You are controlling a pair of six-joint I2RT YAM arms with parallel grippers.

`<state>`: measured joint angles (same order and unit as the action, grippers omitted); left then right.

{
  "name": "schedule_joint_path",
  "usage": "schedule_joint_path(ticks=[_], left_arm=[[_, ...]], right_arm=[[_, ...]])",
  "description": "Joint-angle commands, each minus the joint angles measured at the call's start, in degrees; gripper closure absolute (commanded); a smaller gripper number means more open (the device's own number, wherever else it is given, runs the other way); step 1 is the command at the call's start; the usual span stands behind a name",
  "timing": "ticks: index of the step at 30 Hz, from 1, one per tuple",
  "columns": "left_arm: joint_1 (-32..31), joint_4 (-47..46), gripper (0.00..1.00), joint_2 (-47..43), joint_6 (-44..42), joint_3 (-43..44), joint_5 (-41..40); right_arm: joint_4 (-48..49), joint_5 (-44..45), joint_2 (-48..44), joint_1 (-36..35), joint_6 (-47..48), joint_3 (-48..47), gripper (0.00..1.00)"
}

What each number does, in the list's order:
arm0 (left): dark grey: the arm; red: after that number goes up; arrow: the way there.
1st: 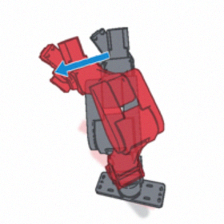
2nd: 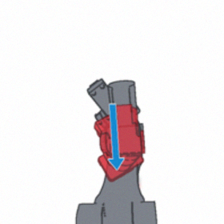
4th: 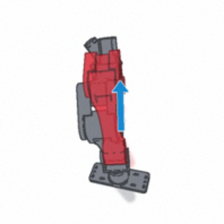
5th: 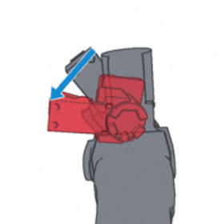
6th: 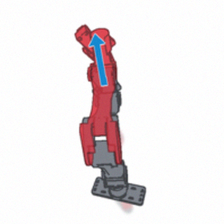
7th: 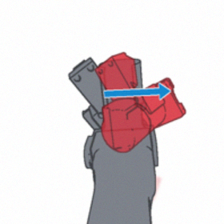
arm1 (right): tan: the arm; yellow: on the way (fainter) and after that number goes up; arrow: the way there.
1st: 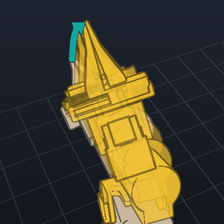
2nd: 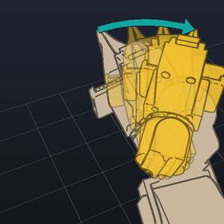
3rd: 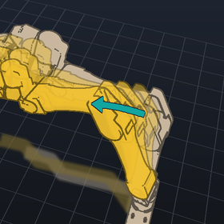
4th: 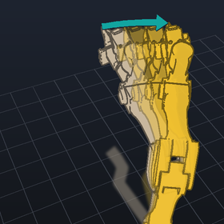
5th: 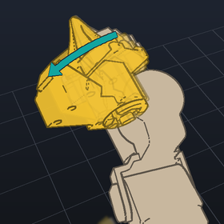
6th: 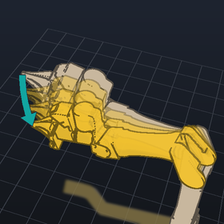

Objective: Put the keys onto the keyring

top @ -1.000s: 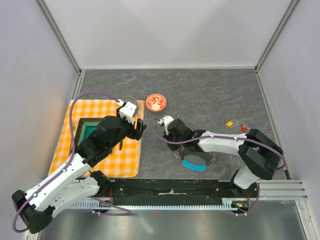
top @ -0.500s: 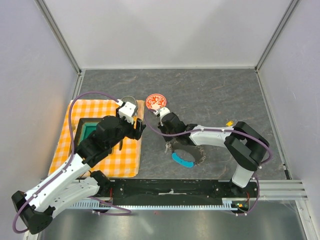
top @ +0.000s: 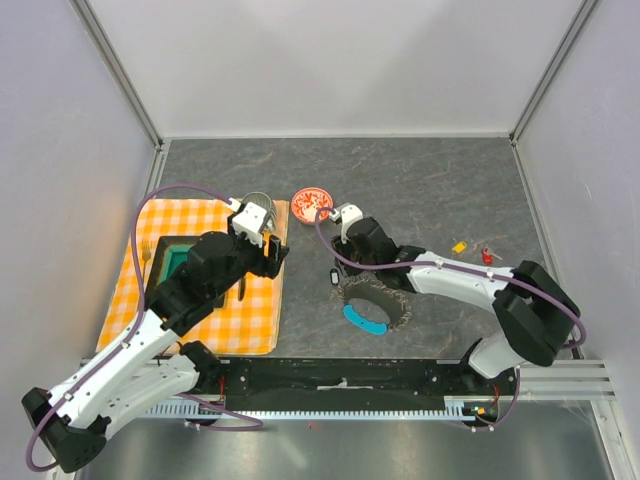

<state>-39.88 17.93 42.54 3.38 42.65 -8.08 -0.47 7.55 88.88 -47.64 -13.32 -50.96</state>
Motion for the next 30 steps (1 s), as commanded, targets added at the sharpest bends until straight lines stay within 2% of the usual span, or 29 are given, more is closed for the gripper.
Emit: schedule_joint_path(ticks=[1,6,18,25,30], left_arm=[[0.76,-0.71,0.27,-0.71,0.67,0.24,2.1],[1.91,-0.88,0.28,-0.1,1.46,0.32,4.03],[2.96,-1.15,0.27,-0.53,1.81,0.24,5.61],[3.23,-1.23,0.27,-0.8,1.81,0.15,5.88],[3.4,-1.15,0.27,-0.97,1.9,0.15,6.32]], right_arm=[[-3.13,-6.92,-4.15,-0.35,0.75,3.67,0.61],[-4.72,-9.75,-3.63,-2.46,1.98,4.11,0.69],[-4.27,-9.49,3.57,-3.69,2.34,2.62,0.71],[-8.05,-3.78,-0.28,-3.69,3.38,2.62,1.0],[-9.73,-1.4,-6.6,-3.16,5.23,3.67,1.0]])
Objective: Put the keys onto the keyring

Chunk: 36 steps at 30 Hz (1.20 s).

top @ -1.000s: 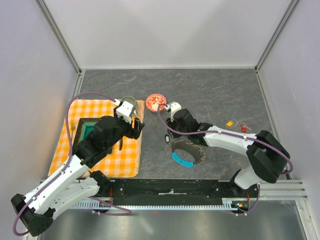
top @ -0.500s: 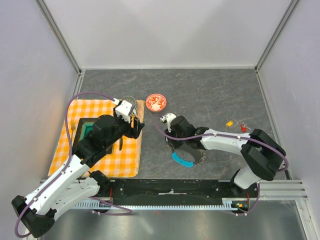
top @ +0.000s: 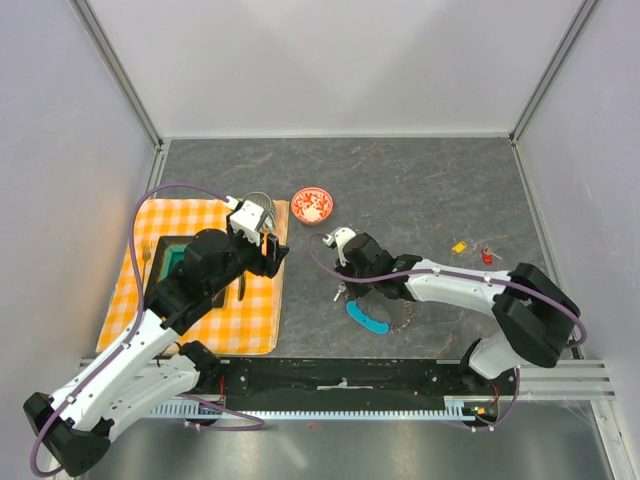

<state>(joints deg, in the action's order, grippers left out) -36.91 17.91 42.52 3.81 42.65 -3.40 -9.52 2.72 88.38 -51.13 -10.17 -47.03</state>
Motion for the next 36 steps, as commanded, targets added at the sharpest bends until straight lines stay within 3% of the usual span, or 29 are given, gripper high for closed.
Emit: schedule_joint_path(ticks=[1,7,11,17,23,34,36], left_arm=[[0.52,-1.12,0.28,-0.95,1.46,0.24,1.64],[0.69,-1.21,0.27,-1.04,1.46,0.15,1.82],[0.69,-1.21,0.27,-1.21,1.55,0.24,1.82],[0.78,-1.21,0.27,-1.48,1.55,0.15,1.82],[0.87,-2.35,0.28,-1.48,1.37,-0.38,5.07],[1.13,-2.88,0.28,-1.56,1.37,-0.47,7.27],[1.22,-2.88,0.28,-1.57,1.37,-0.55,7.09]], right_arm=[[-0.59,3.61,-7.07,0.51,2.87,0.09,1.0],[4.67,2.38,-12.35,2.52,5.43,4.3,1.0],[18.36,-5.85,-17.7,4.98,5.96,11.5,1.0],[27.08,-10.89,-22.36,6.66,7.18,16.17,1.0],[26.92,-17.48,-27.19,7.19,8.85,16.44,1.0],[21.65,-19.42,-33.8,7.89,11.58,14.86,1.0],[21.12,-16.2,-32.84,7.98,10.88,14.42,1.0]])
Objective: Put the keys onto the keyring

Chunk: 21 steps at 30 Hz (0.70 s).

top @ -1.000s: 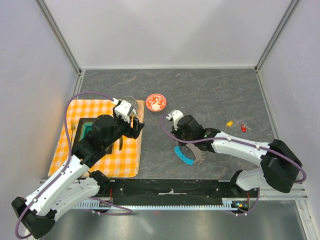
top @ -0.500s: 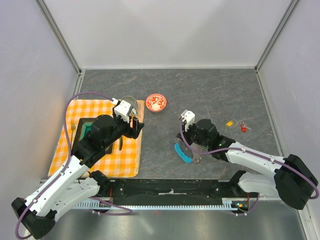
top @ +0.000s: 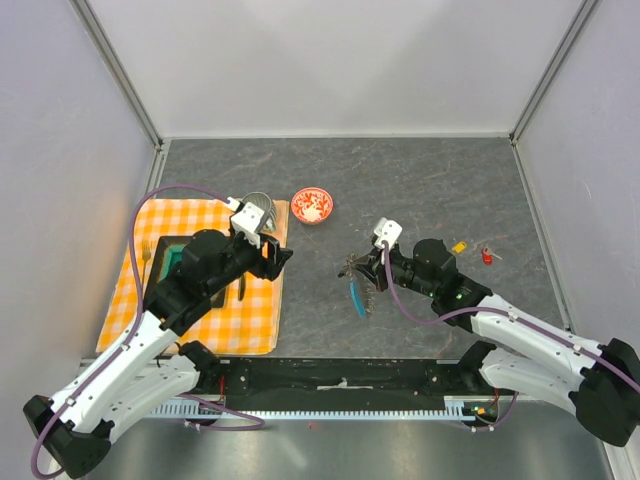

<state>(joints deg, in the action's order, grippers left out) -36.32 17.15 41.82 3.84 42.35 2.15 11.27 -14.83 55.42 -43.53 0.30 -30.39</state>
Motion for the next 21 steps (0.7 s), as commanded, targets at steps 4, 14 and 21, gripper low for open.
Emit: schedule_joint_path(ticks=[4,14,21], left_arm=[[0.9,-2.21,0.28,-1.3,1.52,-0.25,0.84],[3.7,-1.94,0.27,-3.85,2.05,-0.25,-3.46],[8.79,-3.08,0.26,-7.45,3.28,-0.86,-4.88]], right_arm=[[-5.45,8.91,6.52,0.37,-0.12,-6.51,1.0],[-7.05,16.31,29.03,1.08,-5.47,-17.41,1.0],[-9.24,18.52,38.62,4.15,-10.05,-23.57,0.67]])
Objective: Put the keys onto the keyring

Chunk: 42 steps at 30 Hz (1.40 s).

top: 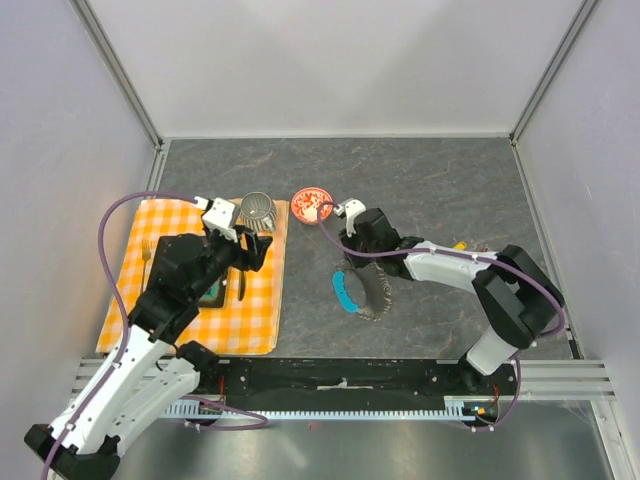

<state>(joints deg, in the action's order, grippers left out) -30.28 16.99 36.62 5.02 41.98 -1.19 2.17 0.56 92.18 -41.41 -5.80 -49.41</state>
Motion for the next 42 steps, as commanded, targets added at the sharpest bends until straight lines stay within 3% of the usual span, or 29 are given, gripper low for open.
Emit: schedule_joint_path(ticks=[1,5,9,16,17,20,24,33,38,42], left_arm=[[3.29,-3.11,0.26,-2.87,2.36,-0.67,-1.53],[6.72,-4.25,0.25,-5.24,3.33,-1.46,-1.27],[10.85,-5.13,0.23,-7.7,4.91,-2.16,-0.92],[13.67,-4.61,0.1,-11.13,7.55,-1.72,-1.35],[13.67,-4.43,0.08,-12.26,7.55,-1.64,-2.23],[13.67,-3.9,0.07,-14.11,7.55,-1.72,-4.42],[13.67,-3.37,0.03,-19.72,8.16,-3.39,-6.27],[13.58,-3.02,0.01,-33.36,8.26,-6.46,-9.71],[13.67,-4.07,0.01,-39.86,8.34,-8.75,-9.97],[13.58,-4.6,0.01,-39.96,9.04,-9.9,-9.62]], right_arm=[[-0.5,3.31,2.21,3.25,-4.39,-5.43,0.63],[-2.08,5.76,0.64,7.3,-6.94,-7.28,0.43],[-4.98,9.19,-5.24,13.0,-10.62,-7.64,0.31],[-11.56,21.49,-26.3,19.34,-10.99,-4.3,0.13],[-12.54,25.51,-28.7,19.61,-10.72,-4.12,0.07],[-15.97,30.98,-38.46,20.14,-8.01,-3.68,0.02],[-19.04,37.48,-52.23,20.14,-5.19,-2.54,0.02],[-21.07,40.48,-77.03,20.14,1.31,3.78,0.02],[-18.7,41.98,-84.7,20.05,3.69,8.44,0.02],[-15.63,43.12,-90.32,20.14,3.61,13.27,0.02]])
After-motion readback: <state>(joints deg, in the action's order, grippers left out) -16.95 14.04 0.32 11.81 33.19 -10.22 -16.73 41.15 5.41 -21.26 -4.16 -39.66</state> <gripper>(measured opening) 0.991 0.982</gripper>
